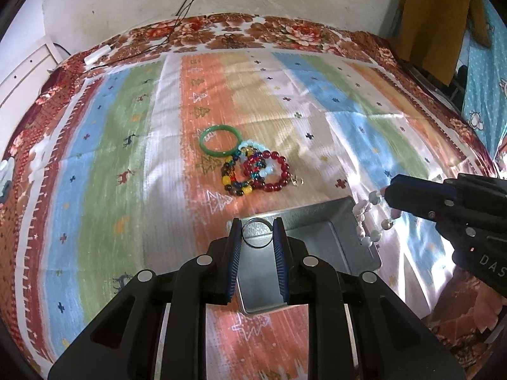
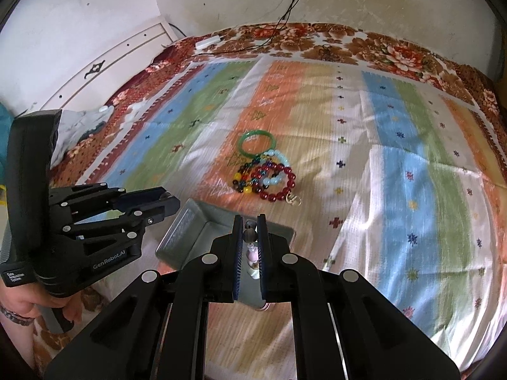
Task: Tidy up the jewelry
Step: 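Carry ring and white bracelet over the tin and open both grippers, then move both open grippers back toward the remaining bracelets and bangle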
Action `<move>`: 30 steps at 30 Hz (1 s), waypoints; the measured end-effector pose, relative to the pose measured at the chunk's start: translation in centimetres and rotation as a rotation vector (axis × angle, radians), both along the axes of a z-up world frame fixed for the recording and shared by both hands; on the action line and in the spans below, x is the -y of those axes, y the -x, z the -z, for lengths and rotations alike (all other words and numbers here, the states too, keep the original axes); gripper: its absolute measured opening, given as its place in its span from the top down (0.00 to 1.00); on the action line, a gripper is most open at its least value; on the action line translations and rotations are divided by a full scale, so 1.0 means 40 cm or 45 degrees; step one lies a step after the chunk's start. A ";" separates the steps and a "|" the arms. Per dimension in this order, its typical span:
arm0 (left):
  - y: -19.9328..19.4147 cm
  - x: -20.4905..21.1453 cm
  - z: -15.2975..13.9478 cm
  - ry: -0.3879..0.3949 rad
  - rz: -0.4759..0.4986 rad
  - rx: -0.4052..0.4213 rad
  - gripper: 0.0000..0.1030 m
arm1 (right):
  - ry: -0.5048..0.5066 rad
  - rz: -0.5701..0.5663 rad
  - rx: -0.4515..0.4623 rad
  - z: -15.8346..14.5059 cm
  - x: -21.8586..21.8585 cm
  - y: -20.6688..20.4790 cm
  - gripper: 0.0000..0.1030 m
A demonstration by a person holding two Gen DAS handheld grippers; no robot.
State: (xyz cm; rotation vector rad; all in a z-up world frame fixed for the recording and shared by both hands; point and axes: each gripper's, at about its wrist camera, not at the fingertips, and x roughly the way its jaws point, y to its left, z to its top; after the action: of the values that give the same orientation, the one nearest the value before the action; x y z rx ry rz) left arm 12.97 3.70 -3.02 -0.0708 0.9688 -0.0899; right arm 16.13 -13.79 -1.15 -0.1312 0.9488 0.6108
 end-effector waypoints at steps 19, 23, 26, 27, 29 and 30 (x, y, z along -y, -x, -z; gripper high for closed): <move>-0.028 -0.065 -0.003 0.037 -0.107 0.007 0.54 | 0.048 0.061 -0.026 0.043 0.012 -0.051 0.57; -0.048 -0.084 0.001 0.023 -0.137 0.003 0.53 | 0.063 0.085 -0.024 0.050 0.007 -0.071 0.54; -0.067 -0.092 0.001 0.002 -0.153 0.007 0.53 | 0.081 0.101 -0.008 0.052 0.002 -0.086 0.54; -0.075 -0.092 0.001 -0.010 -0.155 0.009 0.53 | 0.083 0.105 -0.002 0.052 0.001 -0.089 0.54; -0.088 -0.095 0.004 -0.019 -0.156 0.007 0.50 | 0.097 0.115 0.012 0.056 -0.003 -0.100 0.53; -0.098 -0.096 0.009 -0.024 -0.157 0.002 0.49 | 0.104 0.118 0.014 0.059 -0.004 -0.105 0.53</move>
State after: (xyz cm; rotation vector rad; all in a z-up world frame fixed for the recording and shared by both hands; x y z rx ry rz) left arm 16.89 7.54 -3.36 -0.1129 0.9615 0.0330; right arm 20.35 -13.62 -3.50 -0.1627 0.9640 0.4856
